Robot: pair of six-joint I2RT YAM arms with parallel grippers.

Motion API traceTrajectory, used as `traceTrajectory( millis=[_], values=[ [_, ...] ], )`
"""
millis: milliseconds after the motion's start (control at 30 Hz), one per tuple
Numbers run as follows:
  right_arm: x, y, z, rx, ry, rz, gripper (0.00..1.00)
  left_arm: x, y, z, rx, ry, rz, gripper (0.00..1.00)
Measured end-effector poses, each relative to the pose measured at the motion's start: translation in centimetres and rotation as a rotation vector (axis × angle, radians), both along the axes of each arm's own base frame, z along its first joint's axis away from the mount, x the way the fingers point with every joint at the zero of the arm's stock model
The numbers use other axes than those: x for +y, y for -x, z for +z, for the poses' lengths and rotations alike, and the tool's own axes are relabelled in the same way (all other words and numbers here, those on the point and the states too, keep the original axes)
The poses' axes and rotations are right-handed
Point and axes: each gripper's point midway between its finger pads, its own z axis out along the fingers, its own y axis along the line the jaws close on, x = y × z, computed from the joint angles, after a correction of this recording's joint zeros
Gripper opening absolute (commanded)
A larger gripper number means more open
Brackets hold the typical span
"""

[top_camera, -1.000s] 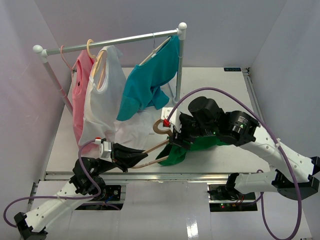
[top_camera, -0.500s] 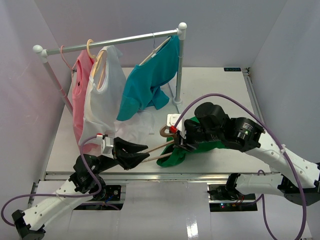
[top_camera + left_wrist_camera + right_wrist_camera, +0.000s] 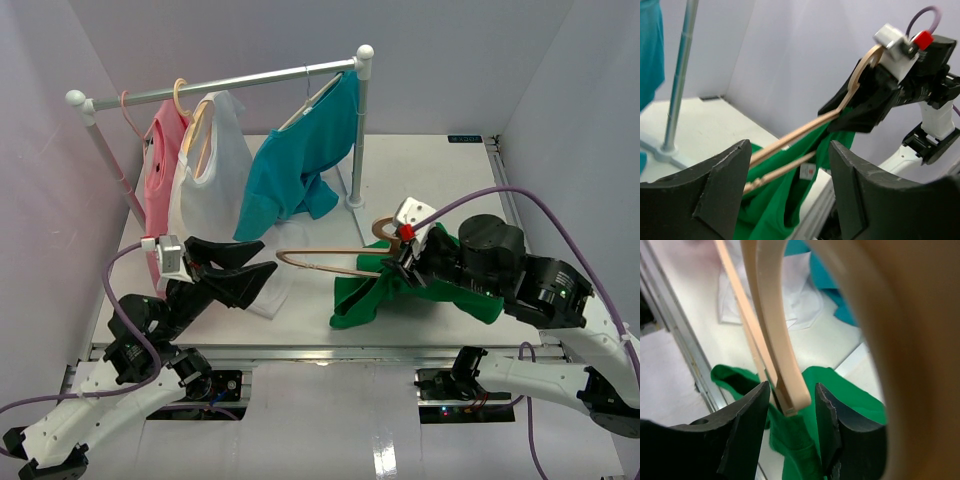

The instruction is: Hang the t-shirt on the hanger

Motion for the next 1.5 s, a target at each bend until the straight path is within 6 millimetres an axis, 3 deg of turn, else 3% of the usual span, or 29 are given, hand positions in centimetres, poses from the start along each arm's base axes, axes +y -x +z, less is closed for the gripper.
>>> traceTrajectory(
  millis=[133, 367, 467, 733, 1000, 1267, 1500],
  values=[
    [-0.9, -1.0, 1.1, -0.02, -0.05, -0.094, 0.08, -0.8, -0.2, -2.7, 0.113, -0.008, -0.036, 0.68],
    [-0.4, -2.1, 0.6, -0.009, -0.088, -0.162, 0.08, -3.3, -1.9, -12.4, 0.4, -0.046, -0.068, 0.67],
    [-0.1, -2.3, 0.1, -0.006, -0.098, -0.166, 0.08, -4.3, -2.6, -14.9, 0.508, -0.053, -0.072, 0.67],
    [0.2, -3.2, 0.4, -0.025, -0.151, -0.211, 0.08, -7.7, -3.6, -17.8, 0.684, -0.033, -0.151, 0.64],
    [0.7, -3.9, 0.3, -0.041, -0.175, -0.232, 0.08, -9.5, -3.8, -20.8, 0.772, -0.073, -0.193, 0.63],
    [1.2, -4.4, -0.7, -0.045, -0.175, -0.245, 0.08, -11.2, -3.1, -22.3, 0.812, -0.124, -0.256, 0.62],
    [1.7, -4.8, -0.6, -0.049, -0.183, -0.248, 0.08, -12.3, -2.6, -22.0, 0.807, -0.142, -0.294, 0.58]
  ],
)
